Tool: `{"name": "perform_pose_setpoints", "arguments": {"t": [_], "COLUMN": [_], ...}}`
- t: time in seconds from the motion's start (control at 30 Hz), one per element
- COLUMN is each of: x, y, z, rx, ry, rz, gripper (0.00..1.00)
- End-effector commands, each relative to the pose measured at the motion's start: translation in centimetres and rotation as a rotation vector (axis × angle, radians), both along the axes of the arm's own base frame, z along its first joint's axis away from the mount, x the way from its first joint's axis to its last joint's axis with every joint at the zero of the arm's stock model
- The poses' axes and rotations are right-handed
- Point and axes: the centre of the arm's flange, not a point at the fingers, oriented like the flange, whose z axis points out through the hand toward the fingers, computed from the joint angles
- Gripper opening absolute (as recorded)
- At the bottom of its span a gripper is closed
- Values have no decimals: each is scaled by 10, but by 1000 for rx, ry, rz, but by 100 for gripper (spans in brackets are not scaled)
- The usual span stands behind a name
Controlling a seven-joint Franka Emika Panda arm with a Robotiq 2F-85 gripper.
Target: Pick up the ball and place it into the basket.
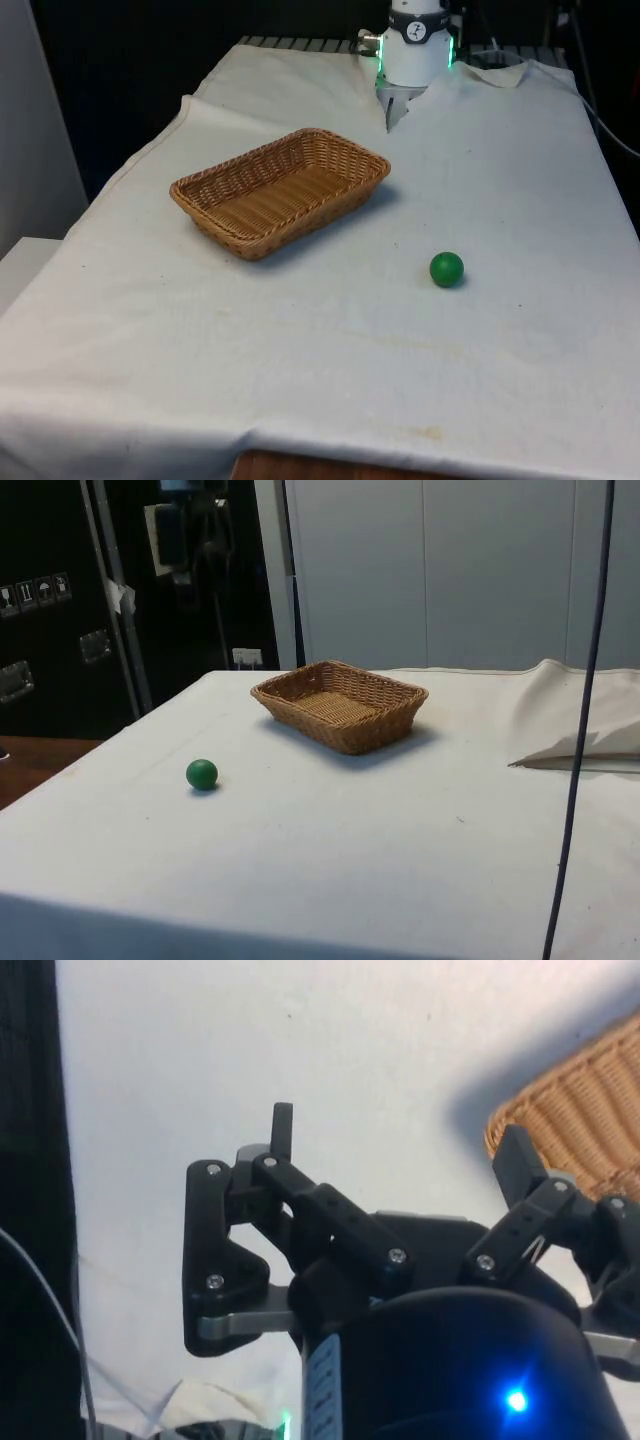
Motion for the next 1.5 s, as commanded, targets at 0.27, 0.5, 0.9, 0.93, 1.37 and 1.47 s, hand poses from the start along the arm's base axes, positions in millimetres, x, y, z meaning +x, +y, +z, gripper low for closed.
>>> {"name": "perform_pose_setpoints", "arguments": {"t": [0.27, 0.5, 0.9, 0.93, 1.37, 1.47], "x": [9, 16, 33, 36, 52, 58], "y": [31, 30, -11, -18, -27, -27], "z": [-22, -45, -89, -97, -138, -150], "rx": [-4, -9, -15, -16, -41, -35], "ry": [-38, -48, -53, -54, -62, -64], "rz": [5, 3, -5, -6, 13, 23], "gripper": [100, 100, 100, 100, 100, 100]}}
